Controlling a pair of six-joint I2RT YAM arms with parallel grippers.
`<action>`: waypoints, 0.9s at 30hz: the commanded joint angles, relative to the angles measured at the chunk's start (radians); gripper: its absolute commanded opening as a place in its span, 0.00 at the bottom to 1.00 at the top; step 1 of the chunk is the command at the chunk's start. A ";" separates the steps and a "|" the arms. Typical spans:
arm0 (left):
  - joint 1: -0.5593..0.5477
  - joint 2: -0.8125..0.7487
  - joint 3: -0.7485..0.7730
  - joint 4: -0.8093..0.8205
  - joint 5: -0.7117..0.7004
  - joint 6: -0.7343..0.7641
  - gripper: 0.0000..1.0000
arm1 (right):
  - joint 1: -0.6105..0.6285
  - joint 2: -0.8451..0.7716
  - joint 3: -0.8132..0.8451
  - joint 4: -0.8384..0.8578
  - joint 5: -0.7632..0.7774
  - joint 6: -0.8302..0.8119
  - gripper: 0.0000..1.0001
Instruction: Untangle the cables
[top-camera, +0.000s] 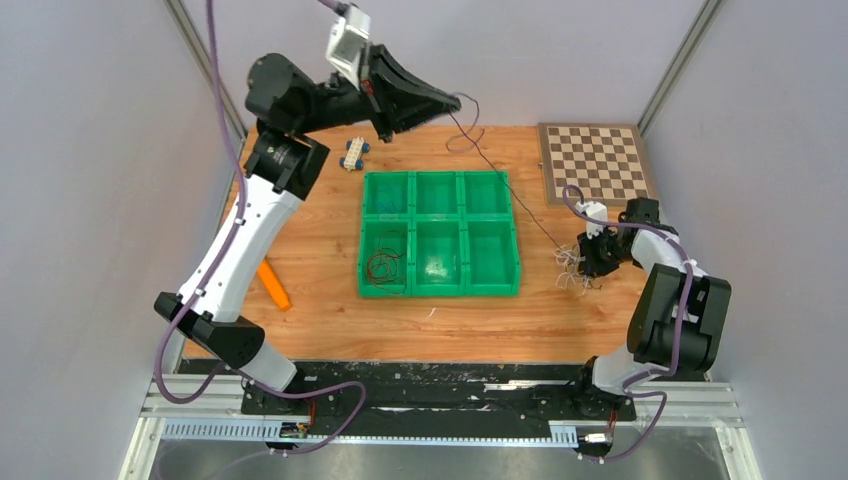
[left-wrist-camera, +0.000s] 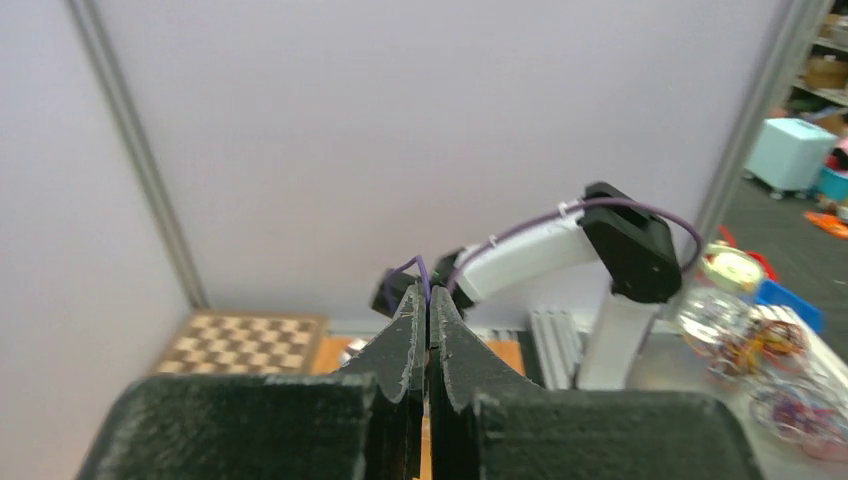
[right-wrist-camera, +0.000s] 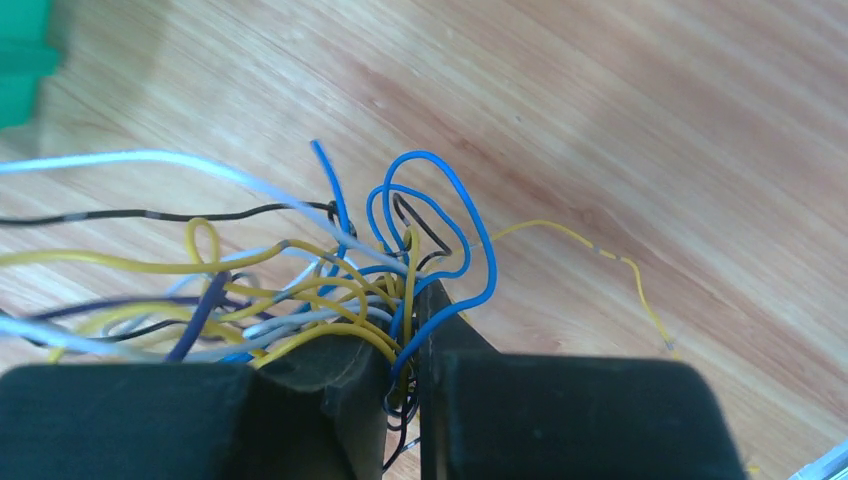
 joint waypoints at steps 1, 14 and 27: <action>0.058 0.019 0.147 0.113 -0.081 -0.057 0.00 | -0.033 0.028 -0.013 0.041 0.063 -0.061 0.14; 0.192 0.098 0.413 0.142 -0.308 -0.003 0.00 | -0.106 0.111 -0.001 0.048 0.107 -0.101 0.22; 0.354 0.001 0.302 0.025 -0.485 0.076 0.00 | -0.138 0.051 0.073 -0.020 -0.002 -0.076 0.11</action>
